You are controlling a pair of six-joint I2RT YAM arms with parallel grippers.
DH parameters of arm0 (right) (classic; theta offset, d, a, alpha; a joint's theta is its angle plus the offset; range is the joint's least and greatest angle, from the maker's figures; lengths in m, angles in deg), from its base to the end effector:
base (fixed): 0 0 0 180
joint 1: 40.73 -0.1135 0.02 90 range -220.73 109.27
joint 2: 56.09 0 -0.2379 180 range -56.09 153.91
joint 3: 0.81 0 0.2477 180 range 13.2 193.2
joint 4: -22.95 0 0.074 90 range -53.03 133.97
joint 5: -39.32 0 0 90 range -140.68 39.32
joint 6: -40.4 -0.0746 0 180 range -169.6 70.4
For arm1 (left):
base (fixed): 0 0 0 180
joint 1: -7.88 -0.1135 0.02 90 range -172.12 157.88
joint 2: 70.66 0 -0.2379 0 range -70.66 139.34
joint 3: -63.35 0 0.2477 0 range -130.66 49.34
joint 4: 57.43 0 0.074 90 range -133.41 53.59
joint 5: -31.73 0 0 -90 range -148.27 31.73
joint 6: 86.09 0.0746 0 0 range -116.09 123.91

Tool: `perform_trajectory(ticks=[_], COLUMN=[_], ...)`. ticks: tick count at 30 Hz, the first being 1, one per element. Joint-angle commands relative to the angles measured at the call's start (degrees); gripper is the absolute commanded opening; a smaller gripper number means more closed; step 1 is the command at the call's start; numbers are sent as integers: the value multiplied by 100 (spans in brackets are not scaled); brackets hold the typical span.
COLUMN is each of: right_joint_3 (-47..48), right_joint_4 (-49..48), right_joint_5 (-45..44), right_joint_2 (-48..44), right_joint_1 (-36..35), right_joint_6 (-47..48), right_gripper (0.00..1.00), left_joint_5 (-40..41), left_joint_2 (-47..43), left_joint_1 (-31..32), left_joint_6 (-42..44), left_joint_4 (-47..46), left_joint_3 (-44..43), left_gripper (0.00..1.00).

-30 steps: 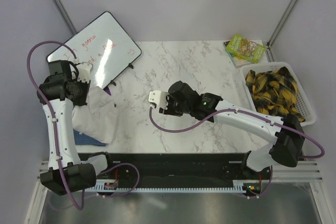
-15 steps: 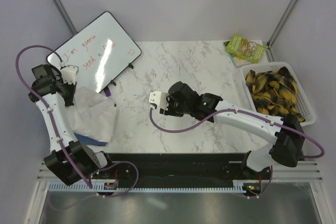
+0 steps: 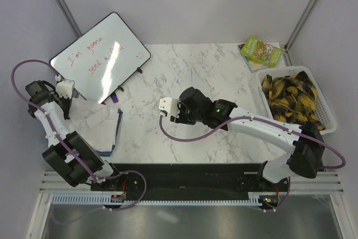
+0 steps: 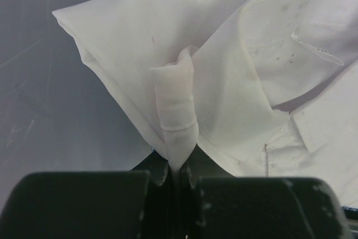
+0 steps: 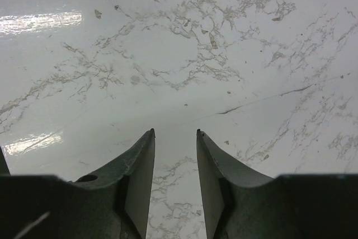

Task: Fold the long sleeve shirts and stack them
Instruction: Neatly place the folded shirt to the corner

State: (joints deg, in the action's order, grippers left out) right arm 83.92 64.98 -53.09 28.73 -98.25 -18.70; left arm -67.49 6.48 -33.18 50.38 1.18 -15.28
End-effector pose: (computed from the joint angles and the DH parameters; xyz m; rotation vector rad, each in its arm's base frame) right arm 0.1940 0.2990 0.2504 -1.5970 1.6726 0.1890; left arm 0.2301 0.1846 0.2279 0.1840 2.5877 0.3783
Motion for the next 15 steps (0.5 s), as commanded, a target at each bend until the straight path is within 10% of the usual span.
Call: perform_trajectory(ticks=[1, 4, 10, 15], right_joint_3=[-5, 12, 21, 38], right_joint_4=[38, 55, 73, 91], right_joint_5=[-22, -22, -84, -57], right_joint_2=[8, 17, -9, -132], right_joint_1=[21, 21, 30, 118], right_joint_6=[-5, -5, 13, -31], right_gripper=[43, 43, 45, 48], left_joint_5=[-72, -46, -186, -704], left_joint_2=[178, 327, 108, -261], left_joint_1=[-131, -174, -245, -157], left_joint_6=[432, 336, 283, 186], left_joint_4=[-786, -848, -708, 39], left_joint_3=[11, 11, 11, -691], left_gripper=[2, 3, 62, 92])
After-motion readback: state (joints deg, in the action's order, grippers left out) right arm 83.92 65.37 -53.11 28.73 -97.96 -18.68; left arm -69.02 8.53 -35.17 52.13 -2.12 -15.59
